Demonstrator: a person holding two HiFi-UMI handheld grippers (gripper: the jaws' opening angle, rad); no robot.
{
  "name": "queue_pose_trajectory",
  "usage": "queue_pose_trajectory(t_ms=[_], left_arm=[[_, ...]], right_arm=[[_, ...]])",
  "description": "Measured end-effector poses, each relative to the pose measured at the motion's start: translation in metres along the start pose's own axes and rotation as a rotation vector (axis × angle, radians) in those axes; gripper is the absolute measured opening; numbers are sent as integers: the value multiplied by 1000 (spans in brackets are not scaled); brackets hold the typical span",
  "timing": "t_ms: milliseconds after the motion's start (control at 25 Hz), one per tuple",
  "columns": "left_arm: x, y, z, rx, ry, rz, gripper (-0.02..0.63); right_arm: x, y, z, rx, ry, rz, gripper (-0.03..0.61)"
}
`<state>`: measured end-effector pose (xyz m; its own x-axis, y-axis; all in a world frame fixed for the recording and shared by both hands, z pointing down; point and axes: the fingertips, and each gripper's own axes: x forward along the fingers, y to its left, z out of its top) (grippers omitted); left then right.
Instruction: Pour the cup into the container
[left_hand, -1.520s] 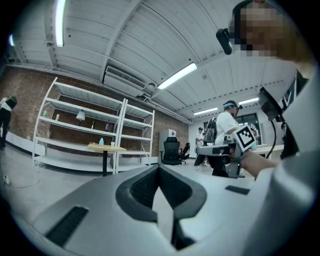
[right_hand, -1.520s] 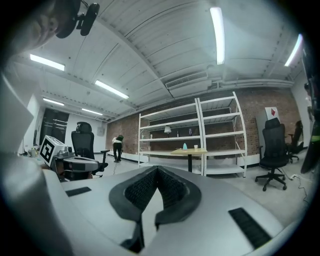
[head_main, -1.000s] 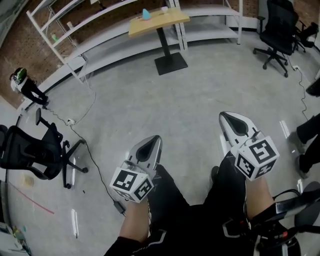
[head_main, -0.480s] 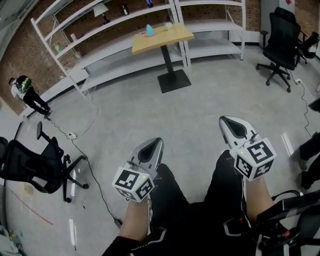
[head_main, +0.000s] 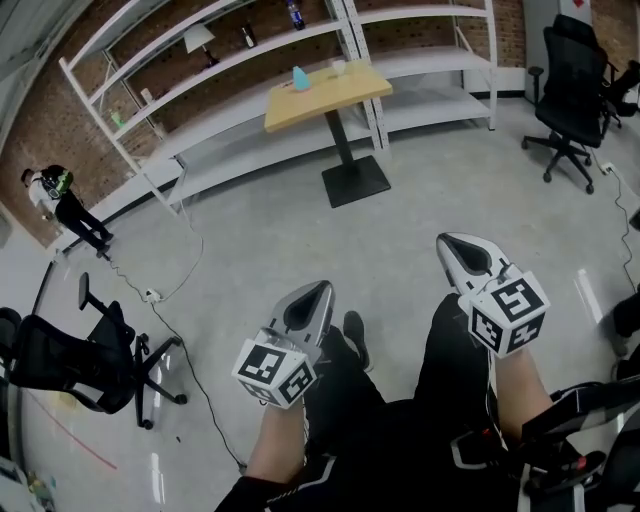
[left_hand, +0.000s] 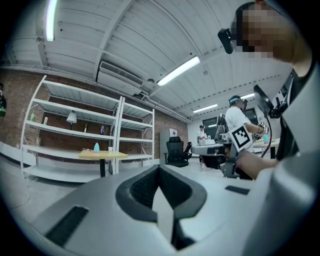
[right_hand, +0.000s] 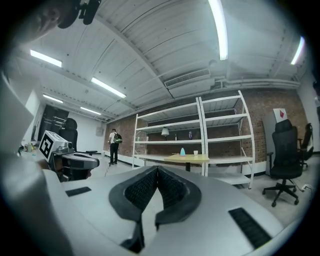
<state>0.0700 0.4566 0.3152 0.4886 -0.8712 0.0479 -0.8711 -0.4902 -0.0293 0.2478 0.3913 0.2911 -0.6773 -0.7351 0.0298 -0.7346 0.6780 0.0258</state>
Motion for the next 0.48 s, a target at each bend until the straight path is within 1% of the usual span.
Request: queue_pose_trajectory(t_ms=[120,240,480], left_arm=[[21,23,-13,-27,27,-11,2],[47,46,-19,-39,54,-47,2],[120,70,-23,-50,60,-103,2]], right_arm=[[26,-18,-5,25,-1,-17,2],[50,-31,-7,33,2,-40,2],[81,-72,-23,53,41,-68,2]])
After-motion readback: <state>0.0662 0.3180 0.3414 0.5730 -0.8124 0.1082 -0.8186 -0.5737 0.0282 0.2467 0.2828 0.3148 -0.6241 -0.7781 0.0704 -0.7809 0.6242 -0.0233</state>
